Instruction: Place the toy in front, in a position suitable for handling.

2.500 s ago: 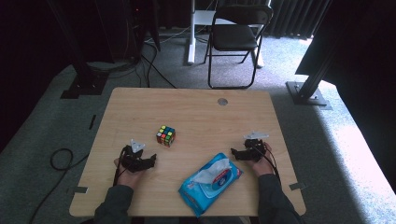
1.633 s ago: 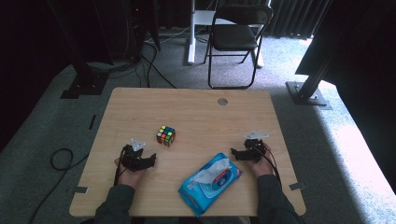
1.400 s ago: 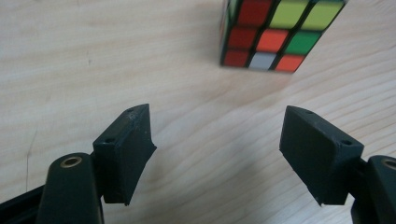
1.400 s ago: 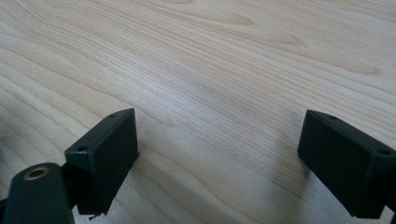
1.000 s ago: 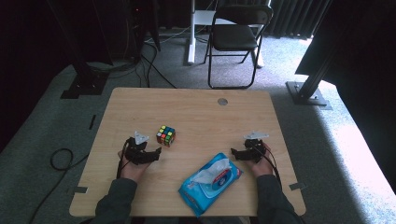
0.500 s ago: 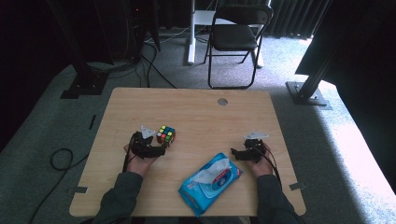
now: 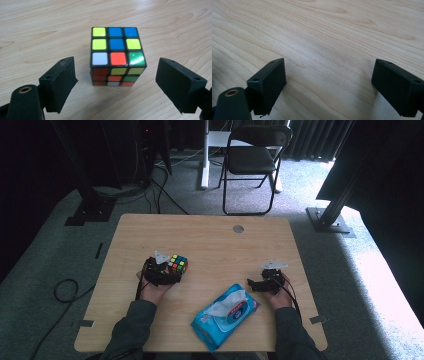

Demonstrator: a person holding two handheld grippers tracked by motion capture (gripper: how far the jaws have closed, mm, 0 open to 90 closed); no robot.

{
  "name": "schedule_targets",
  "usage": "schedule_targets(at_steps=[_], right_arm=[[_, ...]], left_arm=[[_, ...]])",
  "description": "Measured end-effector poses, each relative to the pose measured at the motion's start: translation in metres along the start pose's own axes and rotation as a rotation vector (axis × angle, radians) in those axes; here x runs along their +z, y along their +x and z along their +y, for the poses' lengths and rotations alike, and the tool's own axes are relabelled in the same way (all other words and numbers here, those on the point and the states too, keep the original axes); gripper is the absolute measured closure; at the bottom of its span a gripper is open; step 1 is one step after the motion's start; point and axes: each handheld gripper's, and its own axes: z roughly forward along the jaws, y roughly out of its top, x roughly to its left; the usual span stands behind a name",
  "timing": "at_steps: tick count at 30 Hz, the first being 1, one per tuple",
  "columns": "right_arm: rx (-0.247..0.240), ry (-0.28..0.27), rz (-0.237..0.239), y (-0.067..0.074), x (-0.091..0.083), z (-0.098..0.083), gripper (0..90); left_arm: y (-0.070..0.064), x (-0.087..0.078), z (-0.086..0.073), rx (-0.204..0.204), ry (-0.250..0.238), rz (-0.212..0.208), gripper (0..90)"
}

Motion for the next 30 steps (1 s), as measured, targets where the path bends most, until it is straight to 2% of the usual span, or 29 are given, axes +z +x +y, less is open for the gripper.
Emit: schedule_targets(at_steps=[7,15,19,27,30], right_arm=[[0.001,0.001,0.000,0.000,0.000,0.000,11.9],[0.002,0.000,0.000,0.000,0.000,0.000,11.9],[0.002,-0.001,0.000,0.000,0.000,0.000,11.9],[0.002,-0.001,0.000,0.000,0.000,0.000,11.9],[0.002,-0.001,0.000,0.000,0.000,0.000,11.9]], left_arm=[[-0.002,0.008,0.003,0.000,0.012,0.000,16.4],[0.000,0.023,0.000,-0.009,0.053,0.010,16.4],[0.003,0.028,-0.003,-0.027,0.080,0.011,16.8],[0.005,0.030,-0.005,-0.026,0.094,-0.032,28.8],[0.005,0.030,-0.005,-0.023,0.094,-0.029,30.7]])
